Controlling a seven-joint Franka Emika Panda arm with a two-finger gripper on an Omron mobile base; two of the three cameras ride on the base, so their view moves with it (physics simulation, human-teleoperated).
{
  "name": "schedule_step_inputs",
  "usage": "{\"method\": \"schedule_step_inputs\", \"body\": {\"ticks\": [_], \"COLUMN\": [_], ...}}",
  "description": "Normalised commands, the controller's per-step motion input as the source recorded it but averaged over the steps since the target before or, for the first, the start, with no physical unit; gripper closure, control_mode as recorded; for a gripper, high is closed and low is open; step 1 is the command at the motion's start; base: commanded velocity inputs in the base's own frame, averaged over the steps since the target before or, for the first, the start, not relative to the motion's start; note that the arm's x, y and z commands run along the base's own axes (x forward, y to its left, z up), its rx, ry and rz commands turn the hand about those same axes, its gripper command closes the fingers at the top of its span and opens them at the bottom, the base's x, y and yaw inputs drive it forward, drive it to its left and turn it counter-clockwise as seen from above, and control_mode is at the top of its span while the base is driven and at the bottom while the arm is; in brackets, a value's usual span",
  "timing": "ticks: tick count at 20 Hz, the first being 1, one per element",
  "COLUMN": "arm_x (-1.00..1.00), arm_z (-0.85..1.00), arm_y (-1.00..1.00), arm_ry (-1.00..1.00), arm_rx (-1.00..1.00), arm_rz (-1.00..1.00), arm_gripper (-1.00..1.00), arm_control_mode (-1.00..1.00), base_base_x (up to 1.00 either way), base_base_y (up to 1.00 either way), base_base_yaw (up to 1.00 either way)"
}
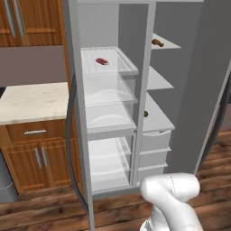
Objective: There's a chicken drumstick in the fridge that needs to be moved to the freezer for freezing. Pick up the chicken drumstick from the fridge, place it on any shelf in the freezer, and close the fridge and freezer doors when done.
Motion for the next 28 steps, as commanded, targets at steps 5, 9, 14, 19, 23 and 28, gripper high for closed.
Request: {"method": "schedule_step_inputs", "body": {"ticks": [5, 9, 14, 19, 23, 28], "arm_x": [0.86, 0.76, 0.43, 0.28, 0.23, 0.08], "arm_z": [-0.36, -0.44, -0.44, -0.23, -0.28, -0.34], "arm_y": [-0.86, -0.43, -0.33, -0.55, -0.24, -0.11], "arm_ry": [0.01, 0.02, 0.0, 0.0, 0.0, 0.08], "arm_rx": [0.03, 0.0, 0.01, 0.07, 0.04, 0.03], "arm_rz": [0.0, 0.0, 0.01, 0.14, 0.18, 0.26], "arm_gripper": [-1.0, -1.0, -1.0, -1.0, -1.0, -1.0], "arm_control_mode": [-1.0, -1.0, -1.0, -1.0, -1.0, -1.0], "base_base_x": [0.0, 0.0, 0.0, 0.0, 0.0, 0.0], "base_base_y": [0.0, 0.0, 0.0, 0.0, 0.0, 0.0], "base_base_yaw": [0.0, 0.0, 0.0, 0.0, 0.0, 0.0]}}
